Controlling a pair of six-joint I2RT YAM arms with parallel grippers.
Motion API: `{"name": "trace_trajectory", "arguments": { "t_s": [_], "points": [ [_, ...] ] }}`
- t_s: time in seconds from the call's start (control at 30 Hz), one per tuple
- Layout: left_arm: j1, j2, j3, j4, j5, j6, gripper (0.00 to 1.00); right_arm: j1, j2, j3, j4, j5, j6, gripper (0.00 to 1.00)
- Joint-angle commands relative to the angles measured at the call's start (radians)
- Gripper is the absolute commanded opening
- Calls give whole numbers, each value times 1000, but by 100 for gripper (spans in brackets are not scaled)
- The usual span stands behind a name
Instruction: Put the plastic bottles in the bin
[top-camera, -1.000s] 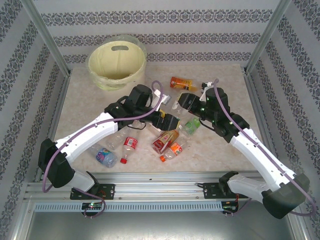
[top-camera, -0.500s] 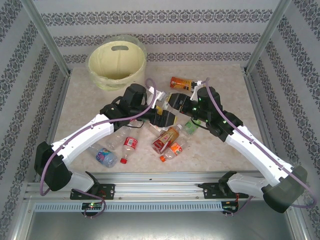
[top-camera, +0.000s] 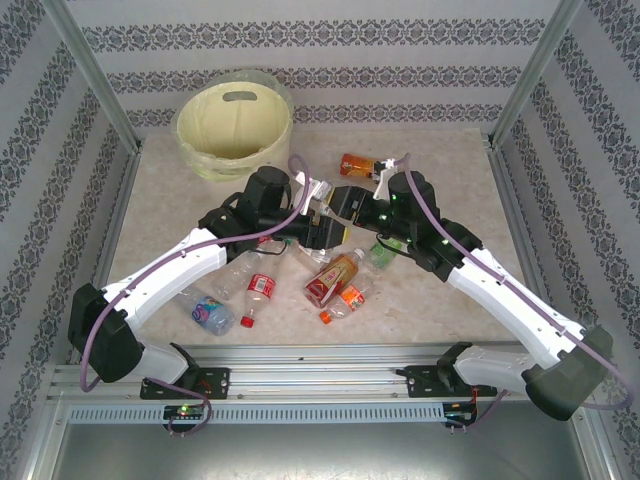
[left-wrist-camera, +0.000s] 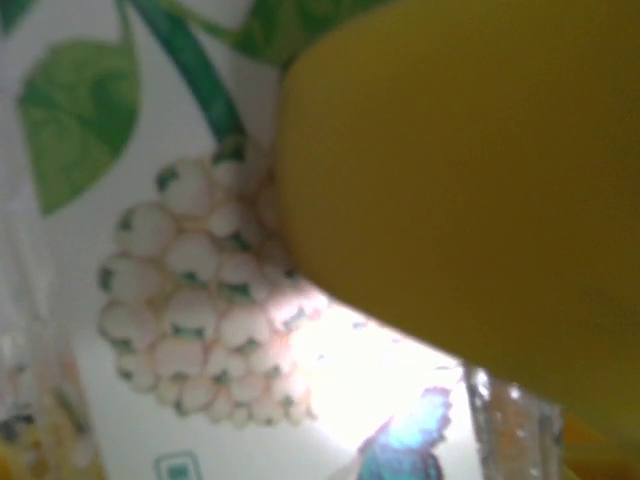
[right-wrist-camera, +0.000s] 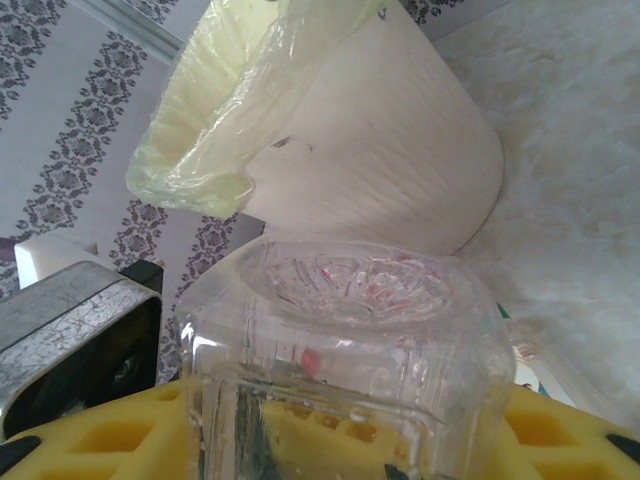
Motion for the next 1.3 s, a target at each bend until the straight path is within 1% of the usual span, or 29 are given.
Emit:
{"name": "trace_trajectory", "arguments": {
  "t_s": [0.0, 0.17, 0.23, 0.33, 0.43, 0.5, 0.67, 0.77, 0.8, 0.87, 0.97, 1.13, 1.27],
  "points": [
    [13, -34, -6, 47, 30, 6, 61, 15, 6, 33, -18, 8, -21, 54],
    [19, -33, -4, 46, 35, 8, 55, 15, -3, 33, -35, 23, -23, 62],
    [22, -34, -3, 45, 39, 8, 54, 13, -13, 24, -33, 29, -16, 66],
    [29, -31, 4, 35, 46, 14, 54, -4, -37, 1, -22, 7, -9, 75],
    [38, -31, 5, 34, 46, 14, 54, -28, -87, -31, -16, -6, -7, 80],
    [44, -29, 7, 34, 49, 14, 54, -53, -127, -52, -20, -32, -13, 83],
    [58, -29, 14, 17, 49, 23, 54, -137, -232, -118, -22, -191, -63, 92],
    [74, -34, 32, -16, 38, 45, 55, -157, -298, -136, -60, -226, -118, 98],
    [82, -33, 45, -41, 30, 58, 55, -159, -317, -136, -82, -227, -142, 98],
    [98, -29, 84, -114, -3, 96, 55, -161, -345, -125, -132, -217, -181, 98],
    [115, -29, 155, -215, -83, 160, 56, -162, -378, -112, -190, -196, -224, 98],
    [155, 16, 329, -403, -215, 239, 57, -163, -396, -75, -276, -171, -274, 98],
    [186, 71, 476, -525, -345, 294, 57, -161, -403, -35, -331, -163, -311, 98]
  ]
}}
